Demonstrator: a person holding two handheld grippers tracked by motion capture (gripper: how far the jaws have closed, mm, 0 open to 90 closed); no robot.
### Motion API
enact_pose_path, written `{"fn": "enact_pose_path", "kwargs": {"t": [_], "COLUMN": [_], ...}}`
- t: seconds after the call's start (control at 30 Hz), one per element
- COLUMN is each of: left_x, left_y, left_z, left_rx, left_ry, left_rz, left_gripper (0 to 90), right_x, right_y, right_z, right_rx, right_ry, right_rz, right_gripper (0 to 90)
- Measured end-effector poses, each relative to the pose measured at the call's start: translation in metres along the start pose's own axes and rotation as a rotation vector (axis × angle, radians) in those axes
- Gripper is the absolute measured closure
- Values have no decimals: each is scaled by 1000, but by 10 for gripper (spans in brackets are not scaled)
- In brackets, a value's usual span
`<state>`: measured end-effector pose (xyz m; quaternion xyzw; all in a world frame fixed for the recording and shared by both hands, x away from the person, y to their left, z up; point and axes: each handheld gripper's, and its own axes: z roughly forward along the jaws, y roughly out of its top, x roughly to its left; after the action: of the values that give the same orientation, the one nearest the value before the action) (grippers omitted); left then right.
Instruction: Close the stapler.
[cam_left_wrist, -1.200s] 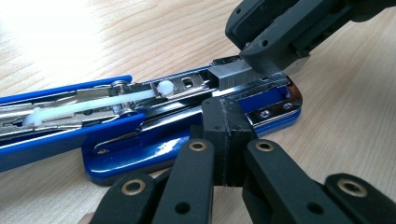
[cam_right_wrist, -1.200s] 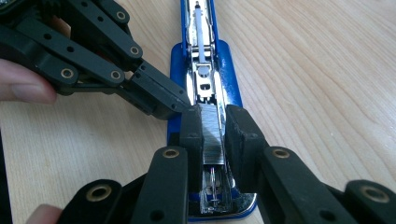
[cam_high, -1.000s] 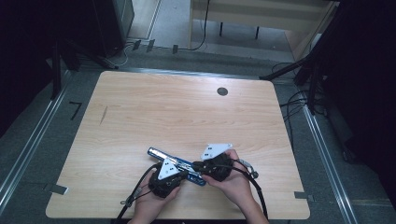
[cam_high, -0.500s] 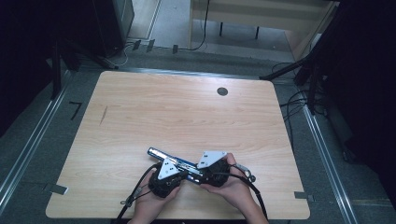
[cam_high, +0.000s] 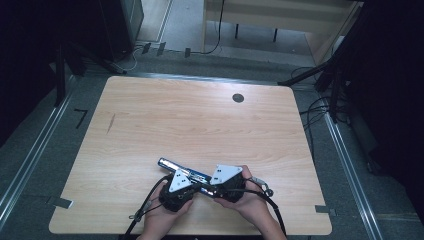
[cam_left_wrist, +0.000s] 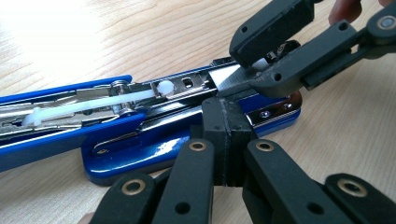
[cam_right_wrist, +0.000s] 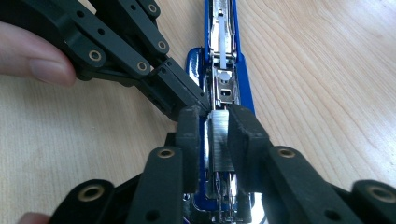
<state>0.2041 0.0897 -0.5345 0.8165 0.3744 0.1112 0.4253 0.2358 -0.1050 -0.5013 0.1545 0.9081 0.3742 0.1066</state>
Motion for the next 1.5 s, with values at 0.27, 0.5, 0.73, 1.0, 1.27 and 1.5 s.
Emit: {"fn": "enact_pose_path", "kwargs": {"t": [0.27,0.5,0.73,1.0,1.27,1.5], "left_x": [0,1,1,1,0,0], "left_y": [0,0,0,0,0,0], "left_z": [0,0,0,0,0,0], "left_rx": [0,-1,1,1,0,1], "left_ry": [-2,-10,-7,-7,-2,0], "left_rz": [-3,-12,-10,-6,-2,1], "left_gripper": [900,900,900,900,900,900], "right_x": [1,7,9,-4,-12,-14], "right_y": [-2,-7,-7,-3,8,11], "right_z": [2,4,4,-3,-7,-2], "right_rx": [7,-20,-29,-66,16,78], "right_ry": [-24,-70,-89,-23,5,2], "right_rz": [-13,-91,-88,24,92,79], "right_gripper": [725,782,799,799,799,799]}}
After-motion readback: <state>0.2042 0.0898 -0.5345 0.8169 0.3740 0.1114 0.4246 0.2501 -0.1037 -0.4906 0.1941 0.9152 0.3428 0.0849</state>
